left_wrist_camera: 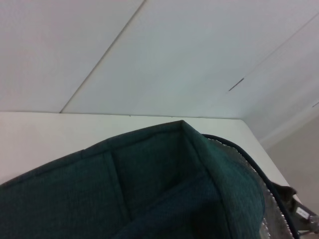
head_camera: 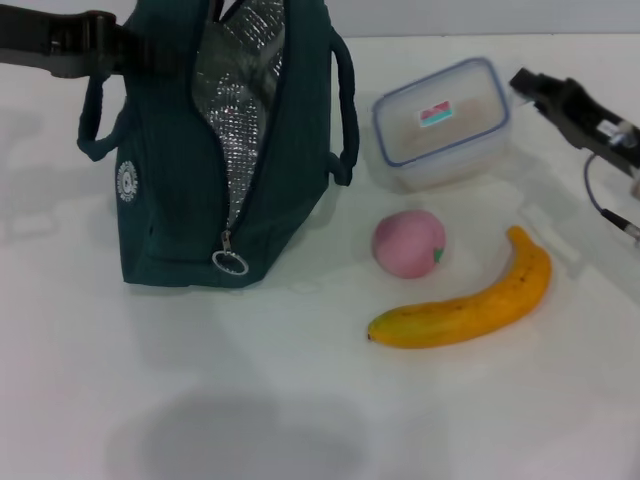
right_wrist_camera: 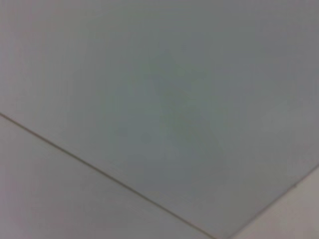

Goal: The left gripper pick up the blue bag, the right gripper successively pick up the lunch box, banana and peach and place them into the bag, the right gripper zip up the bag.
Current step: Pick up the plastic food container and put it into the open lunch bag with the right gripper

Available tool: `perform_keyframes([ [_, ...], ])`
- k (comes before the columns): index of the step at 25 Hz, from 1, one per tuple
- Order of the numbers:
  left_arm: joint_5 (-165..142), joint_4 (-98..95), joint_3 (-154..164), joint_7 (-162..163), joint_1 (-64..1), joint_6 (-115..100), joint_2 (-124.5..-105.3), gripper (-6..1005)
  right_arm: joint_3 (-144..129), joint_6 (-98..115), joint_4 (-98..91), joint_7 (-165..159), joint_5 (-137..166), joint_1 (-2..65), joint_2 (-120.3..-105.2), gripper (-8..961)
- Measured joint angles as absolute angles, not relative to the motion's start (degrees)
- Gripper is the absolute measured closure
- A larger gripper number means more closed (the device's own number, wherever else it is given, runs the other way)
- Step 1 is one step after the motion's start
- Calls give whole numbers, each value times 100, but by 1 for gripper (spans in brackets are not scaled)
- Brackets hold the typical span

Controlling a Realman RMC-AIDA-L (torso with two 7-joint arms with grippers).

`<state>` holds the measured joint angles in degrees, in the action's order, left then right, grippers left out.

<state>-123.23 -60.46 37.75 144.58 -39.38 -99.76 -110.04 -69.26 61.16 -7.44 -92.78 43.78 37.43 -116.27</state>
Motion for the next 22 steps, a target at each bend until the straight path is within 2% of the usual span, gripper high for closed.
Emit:
perform_keyframes([
  [22, -12167, -5823, 3767, 14504, -3902, -10131, -11053, 963, -6917, 8298, -662, -9178, 3004, 2998, -11628, 859],
])
